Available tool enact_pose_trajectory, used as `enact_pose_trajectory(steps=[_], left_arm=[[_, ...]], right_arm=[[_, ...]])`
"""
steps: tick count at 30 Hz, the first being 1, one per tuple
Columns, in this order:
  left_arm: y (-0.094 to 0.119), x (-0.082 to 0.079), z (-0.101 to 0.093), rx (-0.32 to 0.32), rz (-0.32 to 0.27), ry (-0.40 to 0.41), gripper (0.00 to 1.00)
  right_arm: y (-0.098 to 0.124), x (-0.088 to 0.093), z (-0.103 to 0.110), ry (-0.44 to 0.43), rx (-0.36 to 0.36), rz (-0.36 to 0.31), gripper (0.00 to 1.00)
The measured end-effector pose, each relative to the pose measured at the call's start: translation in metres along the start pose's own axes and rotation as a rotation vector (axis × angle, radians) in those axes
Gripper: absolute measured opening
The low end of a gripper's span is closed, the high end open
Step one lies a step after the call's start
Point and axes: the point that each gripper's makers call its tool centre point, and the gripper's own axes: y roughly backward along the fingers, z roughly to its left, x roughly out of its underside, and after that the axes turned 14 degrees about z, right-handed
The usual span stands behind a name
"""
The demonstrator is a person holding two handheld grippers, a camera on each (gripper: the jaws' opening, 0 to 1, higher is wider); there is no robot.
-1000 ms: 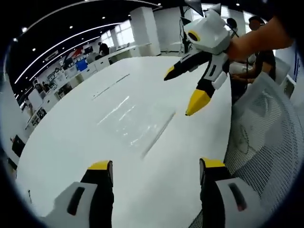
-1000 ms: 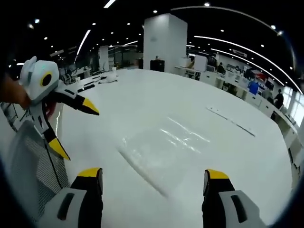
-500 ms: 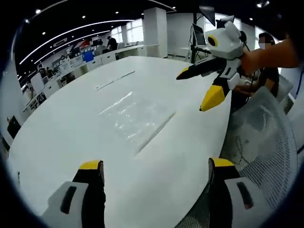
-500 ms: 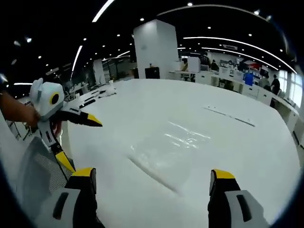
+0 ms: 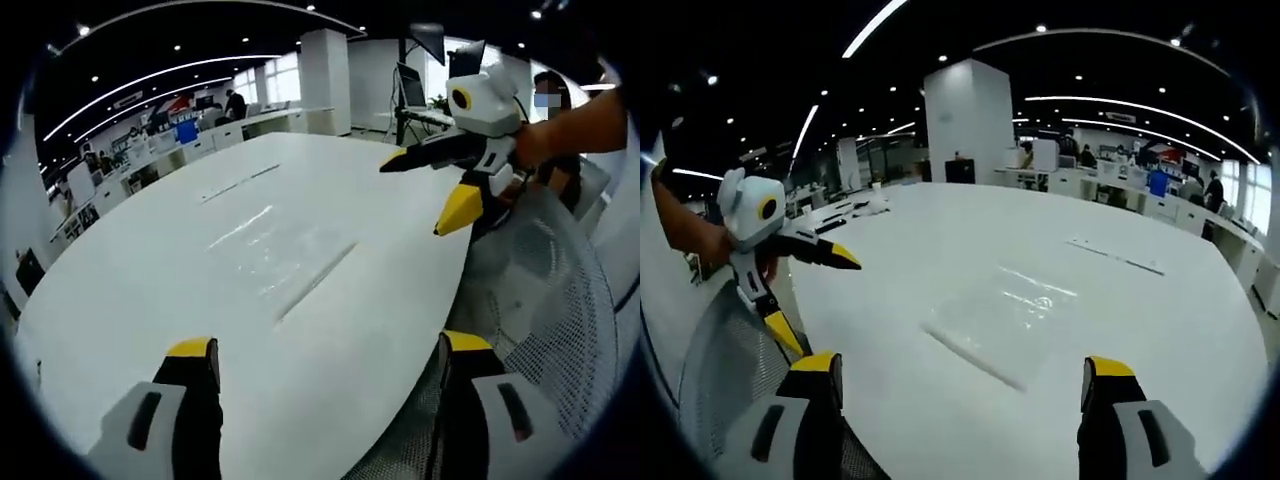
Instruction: Open the resealable bag by pulling the two sides of the seal apart until the entire bag opening is separated and visibly accessible.
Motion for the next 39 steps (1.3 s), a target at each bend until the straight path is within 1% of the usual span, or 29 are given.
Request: enact_pose_trajectory(steps=[3,5,6,10,12,15,17,19,20,23,24,28,31,33,35,39], left_arm=[[0.001,0.002,-0.002,-0.003,-0.012,-0.002,0.89],[0.0,0.004,-0.002,-0.002,-0.011,-0.001,0.89],[0.0,0.004,-0.001,-0.003,-0.014,0.003,0.89],[0.002,0.004,0.001,-0.011,-0.033,0.032,0.89],[0.003,0.004,0.001,-0.01,-0.042,0.038,0.88],[0.0,0.01,0.0,-0.015,-0.028,0.032,0.88],[0.0,0.012,-0.001,-0.01,-0.03,0.042,0.89],[0.0,0.014,-0.002,-0.011,-0.03,0.05,0.89],[-0.001,0.016,-0.002,-0.01,-0.026,0.056,0.88],[-0.001,0.019,-0.003,-0.009,-0.022,0.061,0.89],[-0.001,0.019,-0.003,-0.011,-0.018,0.061,0.88],[-0.001,0.02,-0.001,-0.025,-0.022,0.057,0.88],[-0.003,0.023,0.0,-0.024,-0.024,0.064,0.87],[-0.005,0.026,0.0,-0.029,-0.012,0.06,0.86],[-0.006,0.027,0.0,-0.03,-0.013,0.058,0.86],[-0.007,0.027,0.0,-0.04,-0.019,0.059,0.85]], right_arm=[[0.004,0.003,0.002,-0.004,0.008,-0.011,1.0],[0.007,0.003,0.001,0.007,0.03,-0.028,1.0],[0.008,0.004,0.002,0.008,0.032,-0.041,1.0],[0.012,0.007,0.005,0.029,0.045,-0.052,0.99],[0.013,0.008,0.004,0.018,0.049,-0.06,0.99],[0.013,0.009,0.002,-0.002,0.054,-0.081,0.98],[0.013,0.01,0.002,-0.01,0.057,-0.087,0.98],[0.01,0.013,0.003,-0.009,0.055,-0.075,0.98],[0.008,0.016,0.004,0.002,0.058,-0.057,0.98],[0.006,0.018,0.006,-0.005,0.047,-0.053,0.98],[0.004,0.02,0.007,-0.008,0.044,-0.041,0.98],[0.002,0.023,0.006,0.001,0.049,-0.036,0.98],[0.002,0.024,0.006,0.009,0.054,-0.037,0.97],[0.001,0.023,0.007,0.017,0.055,-0.045,0.97],[0.0,0.022,0.009,0.027,0.049,-0.052,0.98],[-0.003,0.024,0.01,0.034,0.046,-0.038,0.98]])
